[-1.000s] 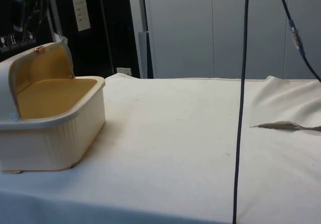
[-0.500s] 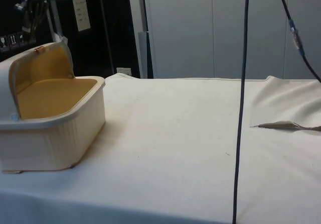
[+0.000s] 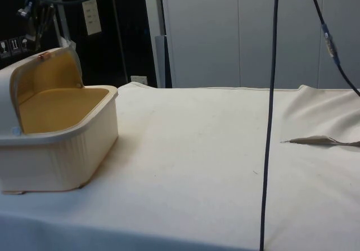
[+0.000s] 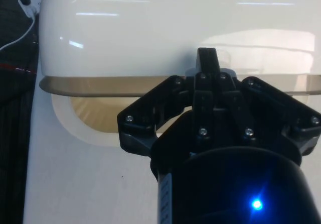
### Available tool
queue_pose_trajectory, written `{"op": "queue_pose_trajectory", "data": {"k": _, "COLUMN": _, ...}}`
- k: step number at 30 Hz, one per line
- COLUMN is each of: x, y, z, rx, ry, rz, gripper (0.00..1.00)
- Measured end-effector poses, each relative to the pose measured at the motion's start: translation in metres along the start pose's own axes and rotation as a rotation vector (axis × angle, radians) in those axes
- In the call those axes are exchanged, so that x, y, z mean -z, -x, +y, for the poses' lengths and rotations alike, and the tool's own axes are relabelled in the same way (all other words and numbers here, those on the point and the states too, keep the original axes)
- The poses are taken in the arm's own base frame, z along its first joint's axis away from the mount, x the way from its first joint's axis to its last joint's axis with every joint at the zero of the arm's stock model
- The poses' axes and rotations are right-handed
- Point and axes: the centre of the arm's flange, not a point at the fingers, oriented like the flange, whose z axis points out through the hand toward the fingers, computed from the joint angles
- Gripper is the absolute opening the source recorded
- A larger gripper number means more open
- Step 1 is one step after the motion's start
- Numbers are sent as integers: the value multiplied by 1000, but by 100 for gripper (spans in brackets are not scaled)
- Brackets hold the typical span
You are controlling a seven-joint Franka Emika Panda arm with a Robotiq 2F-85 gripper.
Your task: Open the lid, then close it.
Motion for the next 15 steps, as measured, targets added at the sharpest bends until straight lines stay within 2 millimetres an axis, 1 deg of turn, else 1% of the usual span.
{"op": "queue_pose_trajectory", "data": {"k": 15, "x": -1, "y": 2, "z": 0, "rx": -11, "ry": -11, "rz": -25, "gripper": 0}}
